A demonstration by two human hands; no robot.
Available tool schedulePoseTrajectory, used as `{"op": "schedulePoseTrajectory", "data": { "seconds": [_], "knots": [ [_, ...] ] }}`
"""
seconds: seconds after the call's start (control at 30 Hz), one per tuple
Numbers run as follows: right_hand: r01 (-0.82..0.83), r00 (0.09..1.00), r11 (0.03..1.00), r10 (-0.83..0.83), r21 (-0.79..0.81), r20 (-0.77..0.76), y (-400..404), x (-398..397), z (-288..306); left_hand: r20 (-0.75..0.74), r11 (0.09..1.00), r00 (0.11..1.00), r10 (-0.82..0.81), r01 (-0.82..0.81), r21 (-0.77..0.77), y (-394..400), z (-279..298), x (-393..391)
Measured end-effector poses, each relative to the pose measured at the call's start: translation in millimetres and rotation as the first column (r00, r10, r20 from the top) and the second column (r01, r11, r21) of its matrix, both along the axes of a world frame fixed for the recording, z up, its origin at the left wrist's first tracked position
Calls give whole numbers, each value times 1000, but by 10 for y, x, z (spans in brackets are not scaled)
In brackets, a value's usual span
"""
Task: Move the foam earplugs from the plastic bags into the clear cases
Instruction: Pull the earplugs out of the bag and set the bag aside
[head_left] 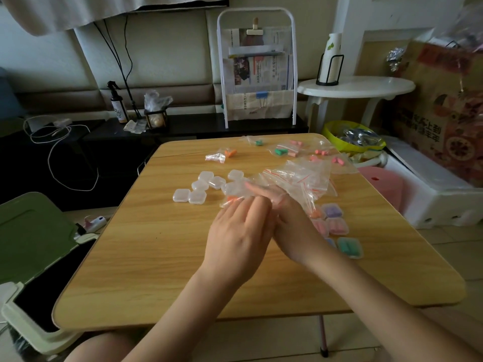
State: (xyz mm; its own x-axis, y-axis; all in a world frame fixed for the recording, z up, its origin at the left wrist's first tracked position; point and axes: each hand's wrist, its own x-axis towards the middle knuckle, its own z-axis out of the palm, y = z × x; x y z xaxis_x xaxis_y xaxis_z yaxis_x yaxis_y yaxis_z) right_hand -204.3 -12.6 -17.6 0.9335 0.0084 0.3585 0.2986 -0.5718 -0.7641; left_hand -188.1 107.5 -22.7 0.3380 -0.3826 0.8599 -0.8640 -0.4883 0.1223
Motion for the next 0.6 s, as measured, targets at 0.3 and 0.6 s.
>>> {"op": "schedulePoseTrajectory", "data": {
  "seconds": [0.3,0.6],
  "knots": [
    [0,999,970,-10,242,41,-37,-87,134,-744,838,527,-411,-103,-536,156,167,257],
    [22,1000,984,-23,175,3,-16,-87,184,-620,614,234,-749,-106,-782,186,192,260]
  ]
}}
